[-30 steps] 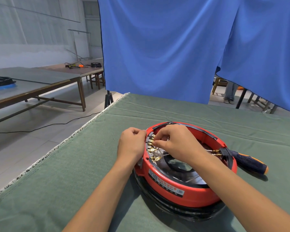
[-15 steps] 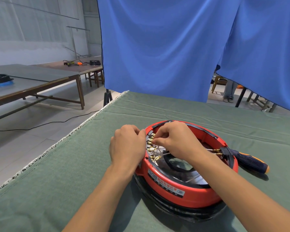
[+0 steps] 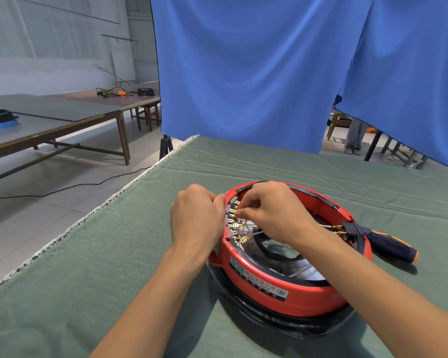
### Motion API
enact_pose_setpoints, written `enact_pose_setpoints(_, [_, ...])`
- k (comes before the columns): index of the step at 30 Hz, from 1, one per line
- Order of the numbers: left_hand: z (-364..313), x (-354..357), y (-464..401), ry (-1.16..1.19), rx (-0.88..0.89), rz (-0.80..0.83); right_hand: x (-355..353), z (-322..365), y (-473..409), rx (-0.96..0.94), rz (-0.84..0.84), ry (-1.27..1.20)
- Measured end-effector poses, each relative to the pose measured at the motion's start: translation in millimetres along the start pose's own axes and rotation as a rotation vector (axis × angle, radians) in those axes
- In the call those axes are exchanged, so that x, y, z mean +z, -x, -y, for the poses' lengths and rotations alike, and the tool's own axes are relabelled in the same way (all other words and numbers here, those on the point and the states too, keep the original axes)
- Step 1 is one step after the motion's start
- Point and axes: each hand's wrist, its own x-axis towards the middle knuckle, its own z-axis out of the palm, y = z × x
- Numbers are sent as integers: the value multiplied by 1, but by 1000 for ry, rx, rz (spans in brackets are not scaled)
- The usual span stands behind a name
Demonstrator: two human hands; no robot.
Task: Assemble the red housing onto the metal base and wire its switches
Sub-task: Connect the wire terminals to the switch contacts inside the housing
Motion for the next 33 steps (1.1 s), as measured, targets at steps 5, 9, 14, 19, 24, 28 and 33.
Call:
enact_pose_setpoints(5, [0,0,0,5,10,12,0,-2,-2,15,16,-23])
enact_pose_setpoints(9, [1,1,0,-13,20,13,2,-1,-2,-12,7,-16])
enact_pose_setpoints(14, [1,1,-1,-1,21,10,2,-2,-2,-31,4,-19])
enact_pose_setpoints(19, [1,1,-1,-6,21,2,6,-1,-3,-38,-4,-11])
enact_pose_setpoints(24, [2,3,0,-1,13,-16,5,0,-4,8,6,-51])
enact_pose_setpoints(28, [4,6,1,-1,-38,-34,2,1,3,36,-16,-68])
enact_pose_setpoints(33, [1,9,1,-3,-132,15,-11,2,16,-29,-26,-55])
